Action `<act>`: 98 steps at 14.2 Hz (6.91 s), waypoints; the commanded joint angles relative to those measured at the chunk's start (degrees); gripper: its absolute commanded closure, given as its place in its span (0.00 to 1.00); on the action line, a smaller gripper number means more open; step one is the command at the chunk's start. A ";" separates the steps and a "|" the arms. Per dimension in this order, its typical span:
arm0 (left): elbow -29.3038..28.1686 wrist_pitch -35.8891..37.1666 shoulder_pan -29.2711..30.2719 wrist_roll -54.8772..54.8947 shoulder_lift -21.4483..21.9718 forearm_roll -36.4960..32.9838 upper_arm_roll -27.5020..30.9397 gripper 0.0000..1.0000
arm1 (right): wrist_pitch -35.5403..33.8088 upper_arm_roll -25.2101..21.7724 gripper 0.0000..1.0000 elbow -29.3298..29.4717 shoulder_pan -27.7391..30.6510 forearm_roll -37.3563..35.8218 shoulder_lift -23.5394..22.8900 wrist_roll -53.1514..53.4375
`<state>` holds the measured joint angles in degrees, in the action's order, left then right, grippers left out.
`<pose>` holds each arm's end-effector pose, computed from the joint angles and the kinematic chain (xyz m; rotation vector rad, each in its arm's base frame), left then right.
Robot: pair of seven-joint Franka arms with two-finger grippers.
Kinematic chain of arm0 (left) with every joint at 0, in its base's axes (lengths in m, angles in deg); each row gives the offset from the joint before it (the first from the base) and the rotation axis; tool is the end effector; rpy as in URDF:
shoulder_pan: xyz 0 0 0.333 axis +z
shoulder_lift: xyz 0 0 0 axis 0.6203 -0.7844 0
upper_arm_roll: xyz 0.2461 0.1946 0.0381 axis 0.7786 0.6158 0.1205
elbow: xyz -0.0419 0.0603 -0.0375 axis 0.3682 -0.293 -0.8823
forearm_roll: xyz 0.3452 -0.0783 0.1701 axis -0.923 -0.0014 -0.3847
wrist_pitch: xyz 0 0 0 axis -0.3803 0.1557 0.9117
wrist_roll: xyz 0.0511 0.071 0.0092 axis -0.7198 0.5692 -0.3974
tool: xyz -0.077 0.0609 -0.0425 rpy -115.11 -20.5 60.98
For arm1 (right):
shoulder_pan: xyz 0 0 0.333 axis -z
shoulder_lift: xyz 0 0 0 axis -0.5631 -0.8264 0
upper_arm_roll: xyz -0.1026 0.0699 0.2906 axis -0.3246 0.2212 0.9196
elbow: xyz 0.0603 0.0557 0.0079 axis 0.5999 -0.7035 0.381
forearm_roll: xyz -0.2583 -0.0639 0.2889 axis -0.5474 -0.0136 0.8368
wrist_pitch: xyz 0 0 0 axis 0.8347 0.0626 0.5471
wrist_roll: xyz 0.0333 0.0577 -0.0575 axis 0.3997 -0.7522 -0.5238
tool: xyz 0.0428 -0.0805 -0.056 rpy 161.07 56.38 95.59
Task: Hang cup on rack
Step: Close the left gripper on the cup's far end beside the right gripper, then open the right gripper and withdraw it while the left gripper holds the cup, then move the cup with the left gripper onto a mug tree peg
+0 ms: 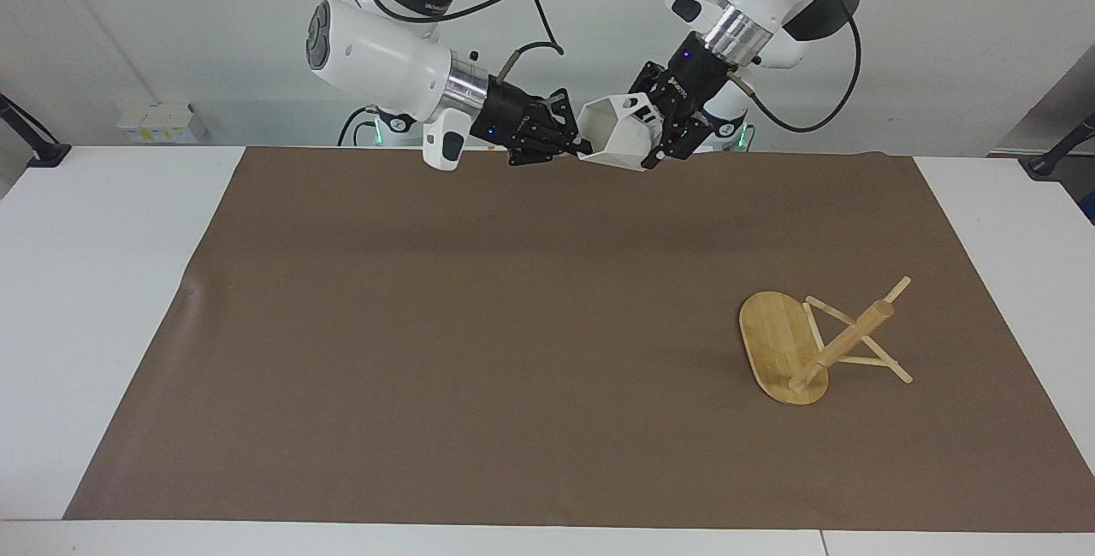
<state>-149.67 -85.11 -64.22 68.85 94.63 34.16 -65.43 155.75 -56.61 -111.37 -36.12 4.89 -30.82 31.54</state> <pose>0.4560 -0.2749 0.6255 2.2036 -1.6215 0.6504 0.5595 0.2696 0.5922 -2.1886 -0.0828 0.1214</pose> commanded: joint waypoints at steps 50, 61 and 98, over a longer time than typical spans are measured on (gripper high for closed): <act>8.76 2.78 13.92 -39.23 -18.84 -15.36 1.21 1.00 | -18.86 -22.63 0.00 8.38 2.47 -54.61 1.36 -11.49; 8.50 1.10 17.18 -42.48 -19.11 -13.78 1.21 1.00 | -23.53 -25.27 0.00 5.39 4.58 -54.43 6.19 -11.31; 17.91 8.66 24.99 -57.16 -27.64 -3.67 1.04 0.53 | -10.96 -23.77 0.00 -1.55 5.37 -54.43 8.74 -2.43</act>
<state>-132.68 -78.37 -41.37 12.44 67.05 29.35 -63.75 143.19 -80.79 -110.91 -31.07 -48.47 -23.57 28.60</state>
